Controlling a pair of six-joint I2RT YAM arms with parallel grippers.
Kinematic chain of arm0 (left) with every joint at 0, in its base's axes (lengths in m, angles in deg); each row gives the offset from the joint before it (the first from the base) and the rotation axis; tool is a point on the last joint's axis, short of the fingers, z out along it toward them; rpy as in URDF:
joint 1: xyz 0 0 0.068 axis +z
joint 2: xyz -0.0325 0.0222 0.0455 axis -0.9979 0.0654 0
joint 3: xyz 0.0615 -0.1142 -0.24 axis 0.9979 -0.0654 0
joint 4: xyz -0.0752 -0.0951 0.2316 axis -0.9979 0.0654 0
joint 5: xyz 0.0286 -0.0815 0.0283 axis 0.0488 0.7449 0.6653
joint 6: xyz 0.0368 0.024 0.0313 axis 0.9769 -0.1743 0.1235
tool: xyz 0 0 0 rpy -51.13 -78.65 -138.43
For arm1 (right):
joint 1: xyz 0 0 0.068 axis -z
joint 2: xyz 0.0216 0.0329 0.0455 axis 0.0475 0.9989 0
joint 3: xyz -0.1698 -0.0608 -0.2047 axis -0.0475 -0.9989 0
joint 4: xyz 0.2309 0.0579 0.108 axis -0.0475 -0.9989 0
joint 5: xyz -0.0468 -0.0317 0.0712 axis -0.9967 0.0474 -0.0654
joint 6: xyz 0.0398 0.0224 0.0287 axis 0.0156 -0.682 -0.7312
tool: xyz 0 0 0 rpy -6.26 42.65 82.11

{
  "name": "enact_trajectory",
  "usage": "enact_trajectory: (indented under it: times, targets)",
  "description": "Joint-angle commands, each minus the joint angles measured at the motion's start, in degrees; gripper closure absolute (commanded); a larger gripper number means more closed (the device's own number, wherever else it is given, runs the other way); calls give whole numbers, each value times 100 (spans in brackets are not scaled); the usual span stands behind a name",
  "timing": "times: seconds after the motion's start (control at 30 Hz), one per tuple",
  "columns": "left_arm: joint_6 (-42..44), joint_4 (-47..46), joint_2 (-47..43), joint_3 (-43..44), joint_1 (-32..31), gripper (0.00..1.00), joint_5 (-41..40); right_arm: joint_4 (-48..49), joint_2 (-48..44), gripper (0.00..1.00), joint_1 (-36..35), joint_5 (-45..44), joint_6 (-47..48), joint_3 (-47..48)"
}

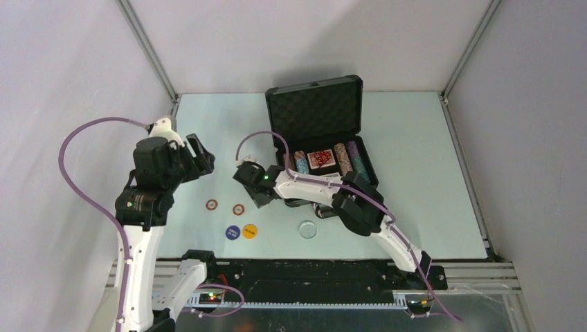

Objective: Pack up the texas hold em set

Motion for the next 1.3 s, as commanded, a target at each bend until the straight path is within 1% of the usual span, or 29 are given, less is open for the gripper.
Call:
enact_trajectory:
  times: [0.0,0.2,0.4,0.97,1.27]
  targets:
    - [116,-108,-44,-33,50,27,76,-310,-252,56,-93,-241,-117,-604]
    - [108,-114,-49,-37,45,27,82,-156,-632,56,-238,-280,-224,-1065]
    - [99,-117,-35,-25,51,27,82,307,-951,56,-314,-148,-228,-1415]
    - [78,-118,-41,-99,50,27,82,145,-1203,56,-392,-306,-109,-1087]
    - [55,-123,-22,-118,51,27,82,123,-1486,56,-424,-330,-85,-1040]
